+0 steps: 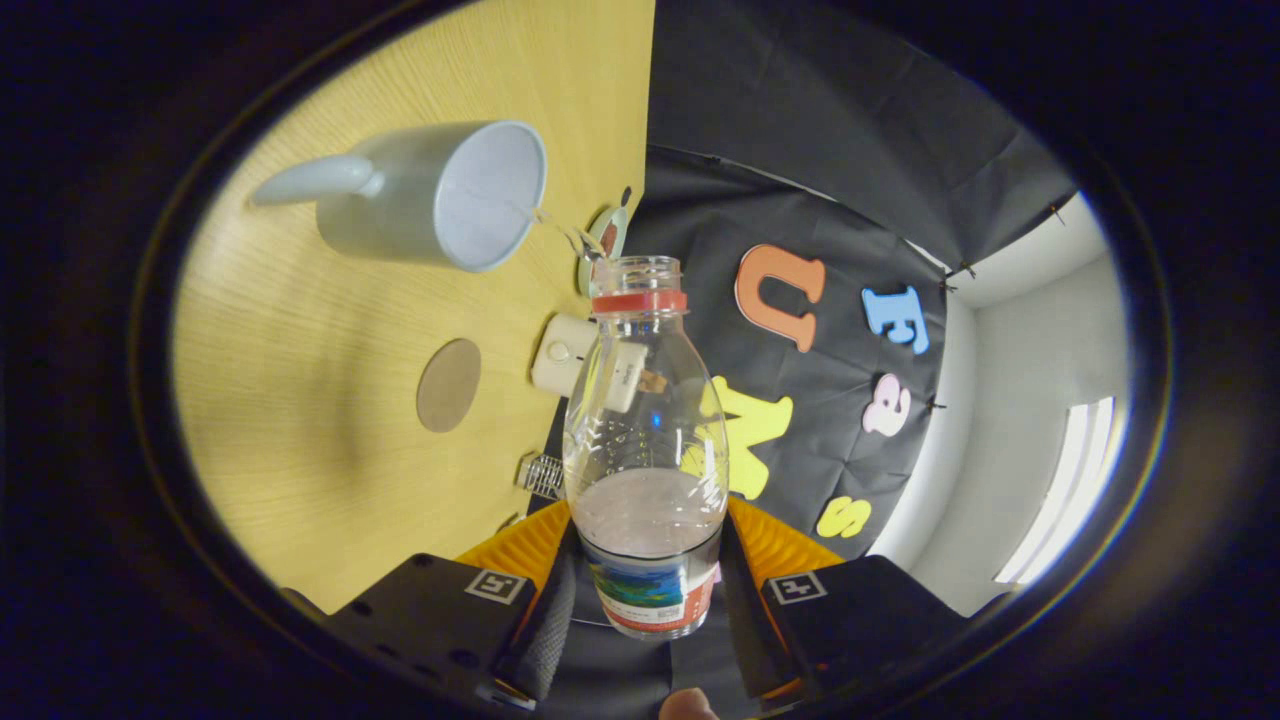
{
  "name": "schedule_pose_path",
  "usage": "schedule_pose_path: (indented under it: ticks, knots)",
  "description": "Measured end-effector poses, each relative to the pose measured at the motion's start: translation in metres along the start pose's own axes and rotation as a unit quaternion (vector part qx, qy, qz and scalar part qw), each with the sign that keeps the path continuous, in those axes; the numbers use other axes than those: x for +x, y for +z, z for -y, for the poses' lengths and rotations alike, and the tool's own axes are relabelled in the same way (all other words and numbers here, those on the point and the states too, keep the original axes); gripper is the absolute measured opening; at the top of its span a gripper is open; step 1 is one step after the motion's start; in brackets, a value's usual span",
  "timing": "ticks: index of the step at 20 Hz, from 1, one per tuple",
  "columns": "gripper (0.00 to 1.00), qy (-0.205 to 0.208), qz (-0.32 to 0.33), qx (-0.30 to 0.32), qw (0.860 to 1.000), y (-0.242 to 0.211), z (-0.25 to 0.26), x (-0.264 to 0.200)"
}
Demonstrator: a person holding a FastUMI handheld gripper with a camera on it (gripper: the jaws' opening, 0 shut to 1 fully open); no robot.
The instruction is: Take the bottle from table, then pour the juice into the cup, finally place the bottle on the coaster
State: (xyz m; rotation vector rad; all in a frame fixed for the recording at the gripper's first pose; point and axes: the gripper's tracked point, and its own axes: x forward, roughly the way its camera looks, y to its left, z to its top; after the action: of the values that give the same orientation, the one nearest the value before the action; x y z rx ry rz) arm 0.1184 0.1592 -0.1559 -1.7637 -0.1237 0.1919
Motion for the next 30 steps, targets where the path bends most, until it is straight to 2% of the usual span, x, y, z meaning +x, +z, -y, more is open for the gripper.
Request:
schedule_pose_path:
  ticks: [12, 23, 30]
  knots:
    - [0.73, 0.007, 0.008, -0.024, 1.000, 0.010, -0.001, 0.004]
    - [0.73, -0.010, 0.008, -0.059, 0.998, 0.009, 0.020, 0.001]
    - [0.73, 0.006, 0.002, -0.083, 0.997, 0.011, 0.021, 0.005]
